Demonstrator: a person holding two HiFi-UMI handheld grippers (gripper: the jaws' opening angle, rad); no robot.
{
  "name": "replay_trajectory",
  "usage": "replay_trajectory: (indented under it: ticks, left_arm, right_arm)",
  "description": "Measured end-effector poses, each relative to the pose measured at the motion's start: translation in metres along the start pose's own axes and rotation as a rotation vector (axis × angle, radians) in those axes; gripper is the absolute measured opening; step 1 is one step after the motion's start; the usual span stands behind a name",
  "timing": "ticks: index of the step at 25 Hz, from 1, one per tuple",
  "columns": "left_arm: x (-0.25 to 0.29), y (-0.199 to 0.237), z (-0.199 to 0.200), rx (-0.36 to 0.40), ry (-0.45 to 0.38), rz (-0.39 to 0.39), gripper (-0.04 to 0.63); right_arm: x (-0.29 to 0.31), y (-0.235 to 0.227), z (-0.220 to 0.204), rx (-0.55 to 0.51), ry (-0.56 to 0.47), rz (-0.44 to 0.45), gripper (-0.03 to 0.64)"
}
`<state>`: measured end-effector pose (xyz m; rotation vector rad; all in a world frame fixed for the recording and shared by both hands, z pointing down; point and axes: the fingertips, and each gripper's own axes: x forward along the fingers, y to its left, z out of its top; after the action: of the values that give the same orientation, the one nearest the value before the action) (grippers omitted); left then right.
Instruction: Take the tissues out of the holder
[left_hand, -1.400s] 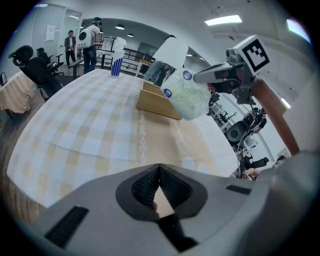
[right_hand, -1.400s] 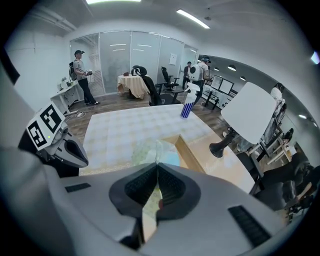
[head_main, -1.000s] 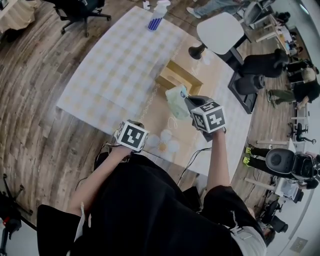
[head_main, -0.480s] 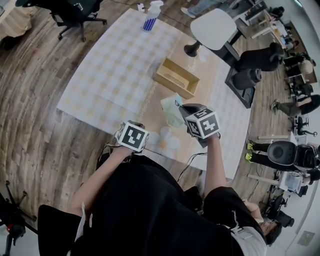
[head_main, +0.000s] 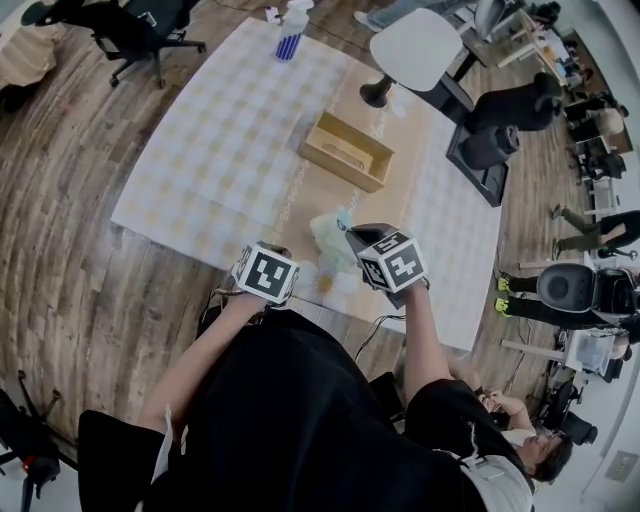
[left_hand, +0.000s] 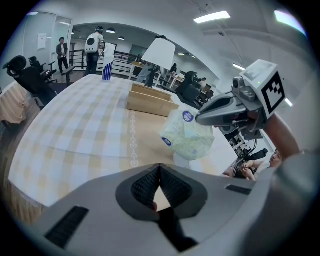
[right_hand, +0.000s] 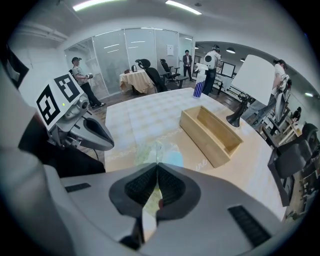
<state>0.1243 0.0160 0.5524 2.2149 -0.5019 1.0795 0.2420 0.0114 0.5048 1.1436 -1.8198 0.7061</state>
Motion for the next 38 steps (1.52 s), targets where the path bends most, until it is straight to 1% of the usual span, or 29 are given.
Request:
replay_trajectory:
  ticks: [8,14,18,23,33,36,38]
  left_arm:
    - [0.003,-0.004,0.002,0.013,0.010,-0.007,0.000]
    - [0.012,-0.011,0.000,0.016,0.027,-0.007,0.000]
    - [0.004,-0.002,0.004,0.008,0.034,-0.001,0.000]
    - [0.010,-0.001,0.002,0.000,0.040,-0.003,0.000]
    - [0.010,0.001,0.003,-0.011,0.048,-0.001,0.000]
    - [0.012,0.002,0.003,-0.011,0.049,-0.002,0.000]
    - [0.012,0.001,0.004,-0.007,0.053,-0.004,0.000]
  right_arm:
    - [0.006,0.021,-0.015,0.024,0.009,0.039,0.014]
    - [0.014,0.027,-0.035,0.049,0.030,0.072,0.014]
    - [0.026,0.033,-0.034,0.073,0.042,0.092,0.012]
    - [0.038,0.034,-0.040,0.076,0.058,0.106,0.014]
    - [0.055,0.046,-0.047,0.024,0.089,0.101,0.014]
    - [0.059,0.048,-0.047,0.017,0.082,0.086,0.014]
    - [0.060,0.047,-0.047,0.033,0.071,0.065,0.014]
